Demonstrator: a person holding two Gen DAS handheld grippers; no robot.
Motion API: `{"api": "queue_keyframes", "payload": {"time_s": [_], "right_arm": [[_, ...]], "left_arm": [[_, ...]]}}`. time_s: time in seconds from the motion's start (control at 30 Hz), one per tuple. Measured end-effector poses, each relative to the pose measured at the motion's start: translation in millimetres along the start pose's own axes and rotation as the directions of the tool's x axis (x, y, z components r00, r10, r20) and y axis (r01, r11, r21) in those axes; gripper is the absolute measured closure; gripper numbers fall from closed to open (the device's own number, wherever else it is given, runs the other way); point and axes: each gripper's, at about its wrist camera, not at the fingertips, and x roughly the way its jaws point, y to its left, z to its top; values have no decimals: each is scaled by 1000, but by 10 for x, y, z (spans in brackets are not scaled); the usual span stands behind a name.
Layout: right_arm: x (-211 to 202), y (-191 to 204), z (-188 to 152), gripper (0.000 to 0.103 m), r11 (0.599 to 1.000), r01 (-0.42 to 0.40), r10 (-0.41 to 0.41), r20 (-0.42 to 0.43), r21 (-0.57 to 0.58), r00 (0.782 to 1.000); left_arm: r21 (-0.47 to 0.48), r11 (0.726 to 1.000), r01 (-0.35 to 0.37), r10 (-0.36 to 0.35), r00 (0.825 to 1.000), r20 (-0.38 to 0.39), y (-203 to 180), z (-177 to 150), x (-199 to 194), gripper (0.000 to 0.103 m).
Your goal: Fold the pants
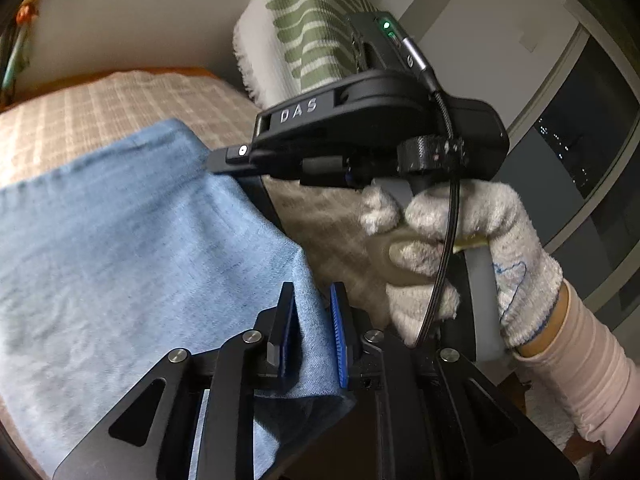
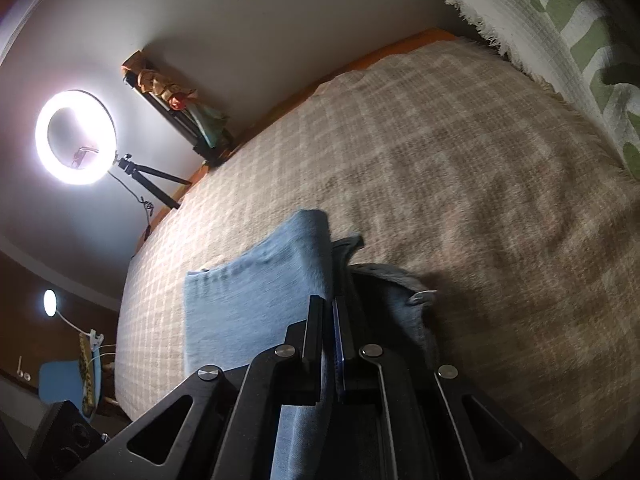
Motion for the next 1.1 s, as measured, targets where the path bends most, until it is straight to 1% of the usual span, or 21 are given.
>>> {"api": "queue_keyframes", "payload": {"time_s": [0.07, 0.1, 0.13, 0.17, 0.23, 0.33, 0.4, 0.43, 0.5, 0.53, 0.57, 0.63, 0.67, 0.7, 0.77, 0.8, 0.87, 0.93, 1.0, 1.1], "right_arm": [[-49, -15, 11, 101, 1000, 10, -10, 8, -12, 1000], [-92, -15, 14, 100, 1000, 21, -20, 21, -18, 1000], [-149, -10, 20, 97, 999, 28, -27, 41, -26, 999], [-199, 3, 26, 97, 999, 23, -21, 58, -37, 998], [-284, 52, 33, 93, 998, -12, 17, 79, -65, 997], [-321, 175, 44, 81, 991, -72, 83, 92, -111, 992], [-291, 264, 60, 79, 986, -96, 109, 92, -139, 990], [-268, 309, 68, 77, 984, -93, 108, 92, -149, 990], [-186, 398, 92, 77, 981, -102, 117, 84, -168, 990], [-146, 435, 102, 76, 979, -106, 121, 82, -173, 989], [-98, 474, 113, 75, 978, -105, 120, 78, -181, 990], [-10, 535, 119, 73, 975, -97, 113, 70, -198, 991], [41, 564, 116, 71, 974, -84, 99, 63, -212, 993], [84, 583, 117, 69, 973, -64, 78, 58, -222, 995], [192, 597, 114, 66, 971, -8, 21, 50, -239, 999], [236, 594, 111, 65, 970, 15, -4, 45, -243, 999], [277, 578, 104, 67, 967, 38, -27, 46, -251, 999], [303, 578, 89, 67, 962, 55, -43, 48, -266, 998], [316, 587, 70, 67, 955, 72, -59, 54, -288, 997], [328, 628, 50, 68, 937, 113, -96, 66, -331, 993]], "left_arm": [[-2, 1000, 16, -16, 1000, -8, -7, -21, 43, 85], [0, 1000, 19, -19, 1000, -12, -13, -33, 59, 85], [2, 1000, 24, -24, 1000, -19, -21, -43, 90, 85], [3, 999, 32, -32, 999, -25, -23, -52, 118, 85], [7, 999, 48, -47, 998, -45, -56, -81, 190, 85], [15, 999, 49, -48, 997, -64, -103, -132, 280, 85], [15, 998, 53, -52, 996, -66, -126, -148, 271, 85], [17, 998, 57, -56, 996, -64, -157, -161, 231, 85], [20, 998, 52, -51, 997, -64, -182, -157, 135, 81], [24, 999, 46, -44, 997, -61, -190, -174, 55, 81], [33, 999, 32, -30, 998, -56, -200, -188, -21, 81], [74, 997, -30, 32, 999, -32, -236, -185, -186, 81], [91, 994, -53, 55, 998, -25, -250, -186, -255, 78], [114, 989, -96, 98, 995, -10, -267, -186, -356, 75], [135, 980, -148, 147, 989, 13, -278, -185, -492, 64], [143, 974, -177, 175, 984, 28, -279, -182, -583, 62], [151, 965, -213, 208, 977, 50, -278, -176, -696, 53], [156, 954, -257, 249, 966, 71, -263, -162, -803, 48], [155, 945, -289, 279, 957, 83, -225, -152, -895, 47], [166, 929, -330, 318, 943, 99, -235, -186, -1059, 42]]}}
